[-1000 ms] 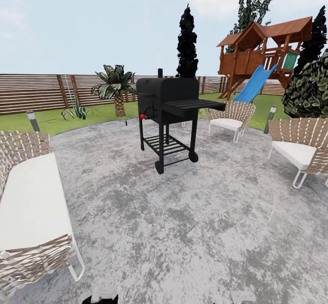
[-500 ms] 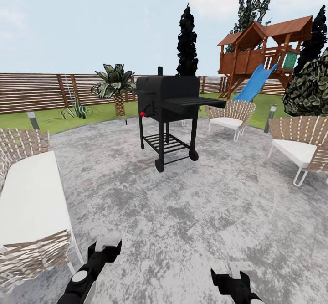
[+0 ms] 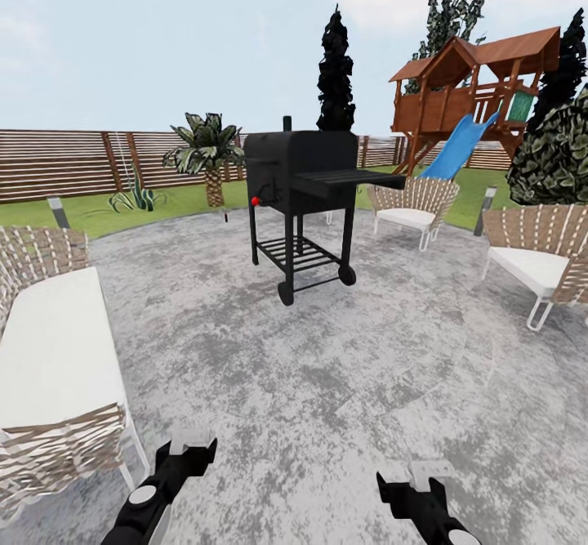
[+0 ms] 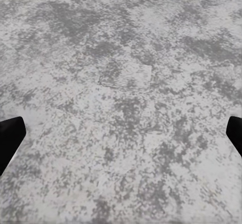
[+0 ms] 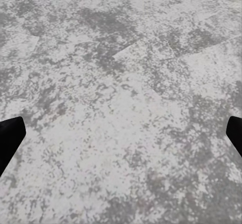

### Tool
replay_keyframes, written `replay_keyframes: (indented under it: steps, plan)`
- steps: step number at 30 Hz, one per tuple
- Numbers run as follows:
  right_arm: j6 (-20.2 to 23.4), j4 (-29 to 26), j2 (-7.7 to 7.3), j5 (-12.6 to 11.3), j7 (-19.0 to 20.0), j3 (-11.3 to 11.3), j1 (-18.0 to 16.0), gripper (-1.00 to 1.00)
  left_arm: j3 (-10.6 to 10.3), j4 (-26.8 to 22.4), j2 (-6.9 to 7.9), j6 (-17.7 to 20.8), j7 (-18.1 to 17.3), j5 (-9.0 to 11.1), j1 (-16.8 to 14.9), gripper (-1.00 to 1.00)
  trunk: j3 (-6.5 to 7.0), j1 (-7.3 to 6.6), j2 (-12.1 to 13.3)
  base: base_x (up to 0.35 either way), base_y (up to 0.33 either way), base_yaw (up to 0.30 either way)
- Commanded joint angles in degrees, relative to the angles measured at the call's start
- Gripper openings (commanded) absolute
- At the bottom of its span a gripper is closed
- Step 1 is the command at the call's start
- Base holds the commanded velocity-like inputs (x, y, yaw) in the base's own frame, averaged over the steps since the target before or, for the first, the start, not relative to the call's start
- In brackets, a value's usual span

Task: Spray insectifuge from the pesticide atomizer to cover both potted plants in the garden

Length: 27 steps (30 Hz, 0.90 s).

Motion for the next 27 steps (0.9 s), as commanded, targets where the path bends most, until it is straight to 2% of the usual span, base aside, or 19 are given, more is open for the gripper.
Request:
replay_keyframes:
  steps: [1,10,27]
  plan:
    - [0.3,-0.1,-0.02,0.0,0.0,-0.1,0.0,1.0,-0.2,-0.2,0.02,0.4,0.0,-0.1,0.0,1.0,-0.24,0.22,-0.4,0.0,0.0,0.0]
    - [0.4,-0.1,-0.04,0.2,-0.1,-0.2,0.0,1.0,-0.5,0.0,-0.12,0.4,0.2,-0.6,0.0,1.0,-1.86,2.2,-4.1,0.0,0.0,0.0]
    - [0.4,0.0,-0.14,0.2,-0.2,-0.1,0.0,1.0,0.0,0.0,0.0,0.4,-0.2,0.0,0.0,1.0,-4.91,5.93,-10.9,0.0,0.0,0.0]
